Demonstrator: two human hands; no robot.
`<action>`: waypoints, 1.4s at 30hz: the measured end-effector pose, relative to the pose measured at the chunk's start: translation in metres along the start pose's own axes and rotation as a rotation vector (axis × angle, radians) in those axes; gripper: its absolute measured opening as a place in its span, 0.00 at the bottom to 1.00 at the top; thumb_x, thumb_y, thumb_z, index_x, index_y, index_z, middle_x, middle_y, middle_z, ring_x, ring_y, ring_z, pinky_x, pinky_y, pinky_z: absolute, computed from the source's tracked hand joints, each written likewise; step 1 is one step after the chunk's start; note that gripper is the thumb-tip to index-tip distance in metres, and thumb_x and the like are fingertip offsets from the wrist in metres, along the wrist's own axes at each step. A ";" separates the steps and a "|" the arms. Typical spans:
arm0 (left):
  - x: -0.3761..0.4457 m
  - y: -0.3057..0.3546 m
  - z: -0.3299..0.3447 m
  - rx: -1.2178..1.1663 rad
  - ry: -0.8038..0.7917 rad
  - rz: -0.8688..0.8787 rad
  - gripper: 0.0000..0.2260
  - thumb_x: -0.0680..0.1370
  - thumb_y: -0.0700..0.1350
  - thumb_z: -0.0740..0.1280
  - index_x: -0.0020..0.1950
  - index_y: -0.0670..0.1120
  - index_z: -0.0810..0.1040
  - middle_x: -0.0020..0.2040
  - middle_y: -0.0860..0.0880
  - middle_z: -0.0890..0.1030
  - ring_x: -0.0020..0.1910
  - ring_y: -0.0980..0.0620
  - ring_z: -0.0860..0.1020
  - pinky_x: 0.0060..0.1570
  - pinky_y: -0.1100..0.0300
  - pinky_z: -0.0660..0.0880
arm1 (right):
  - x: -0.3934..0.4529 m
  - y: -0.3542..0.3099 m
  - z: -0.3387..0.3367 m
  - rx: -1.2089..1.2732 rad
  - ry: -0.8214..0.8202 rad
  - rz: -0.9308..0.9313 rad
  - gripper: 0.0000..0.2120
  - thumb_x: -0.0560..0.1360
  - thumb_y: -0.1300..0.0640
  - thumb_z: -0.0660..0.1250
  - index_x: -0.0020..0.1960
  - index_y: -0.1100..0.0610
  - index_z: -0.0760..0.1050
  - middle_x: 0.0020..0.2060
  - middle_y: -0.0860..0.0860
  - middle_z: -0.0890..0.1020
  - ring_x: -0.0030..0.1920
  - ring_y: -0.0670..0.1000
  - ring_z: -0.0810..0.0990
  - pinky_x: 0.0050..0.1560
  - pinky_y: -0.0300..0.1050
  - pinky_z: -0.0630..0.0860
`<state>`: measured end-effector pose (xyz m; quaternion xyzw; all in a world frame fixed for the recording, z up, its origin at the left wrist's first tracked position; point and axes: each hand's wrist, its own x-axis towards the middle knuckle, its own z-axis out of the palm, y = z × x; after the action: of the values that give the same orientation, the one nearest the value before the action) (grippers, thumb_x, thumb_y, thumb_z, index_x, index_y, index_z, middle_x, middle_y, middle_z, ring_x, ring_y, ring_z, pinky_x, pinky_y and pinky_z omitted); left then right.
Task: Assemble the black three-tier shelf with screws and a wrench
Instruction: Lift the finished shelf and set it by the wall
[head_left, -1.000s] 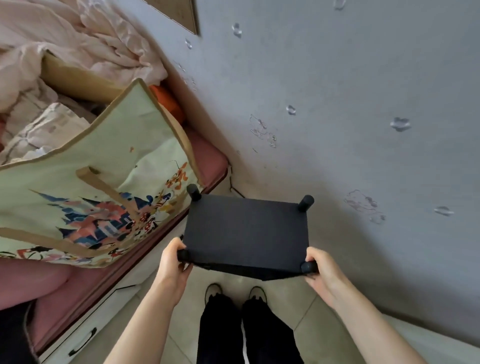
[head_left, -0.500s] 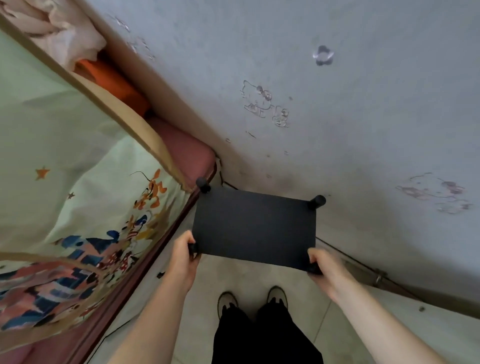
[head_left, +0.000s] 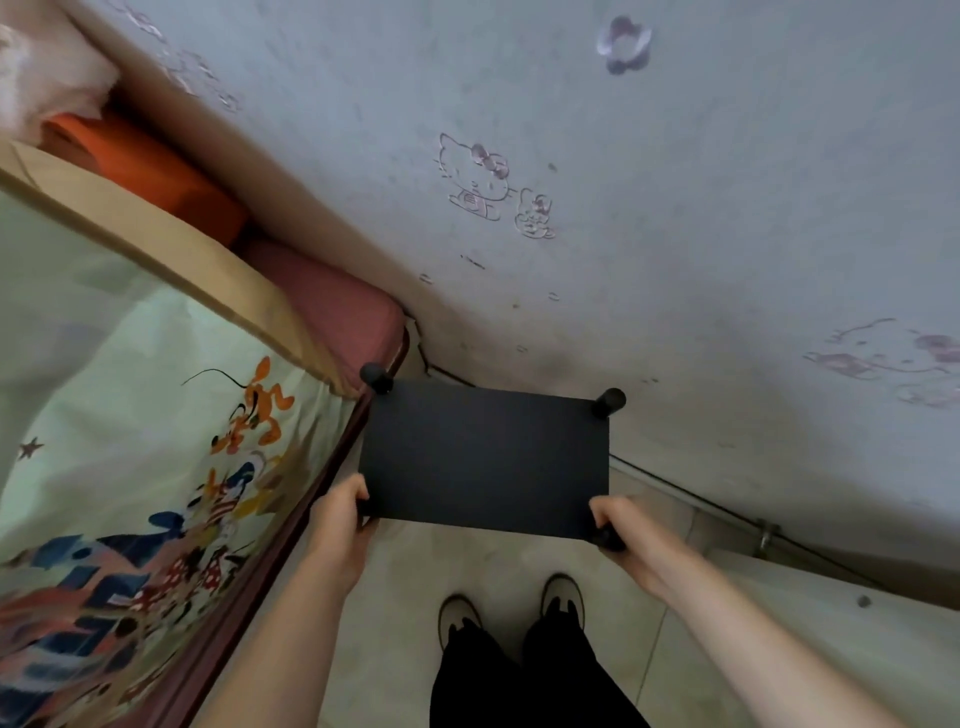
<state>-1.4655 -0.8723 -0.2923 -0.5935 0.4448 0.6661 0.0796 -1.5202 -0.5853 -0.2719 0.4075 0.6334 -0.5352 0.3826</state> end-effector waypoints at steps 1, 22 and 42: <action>0.002 0.002 -0.002 0.075 0.012 0.000 0.06 0.70 0.35 0.61 0.38 0.45 0.68 0.46 0.45 0.74 0.46 0.46 0.73 0.47 0.52 0.73 | 0.000 -0.002 -0.002 -0.015 -0.008 0.005 0.14 0.63 0.70 0.57 0.30 0.53 0.58 0.30 0.52 0.60 0.32 0.51 0.58 0.31 0.44 0.57; 0.021 0.058 0.049 0.541 -0.178 0.273 0.31 0.78 0.62 0.68 0.78 0.55 0.65 0.74 0.52 0.71 0.66 0.51 0.72 0.60 0.55 0.66 | 0.008 -0.068 -0.011 0.142 -0.064 0.044 0.28 0.76 0.35 0.63 0.71 0.47 0.65 0.64 0.56 0.73 0.62 0.62 0.72 0.60 0.75 0.68; 0.049 0.109 0.082 0.746 -0.343 0.238 0.17 0.83 0.50 0.65 0.72 0.51 0.74 0.64 0.50 0.76 0.58 0.51 0.75 0.54 0.54 0.72 | 0.011 -0.060 -0.008 0.260 0.148 -0.042 0.27 0.80 0.40 0.61 0.76 0.42 0.56 0.65 0.53 0.72 0.61 0.63 0.73 0.56 0.75 0.71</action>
<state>-1.6074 -0.9011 -0.2884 -0.3491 0.7009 0.5533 0.2843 -1.5805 -0.5816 -0.2591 0.4787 0.5935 -0.5890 0.2676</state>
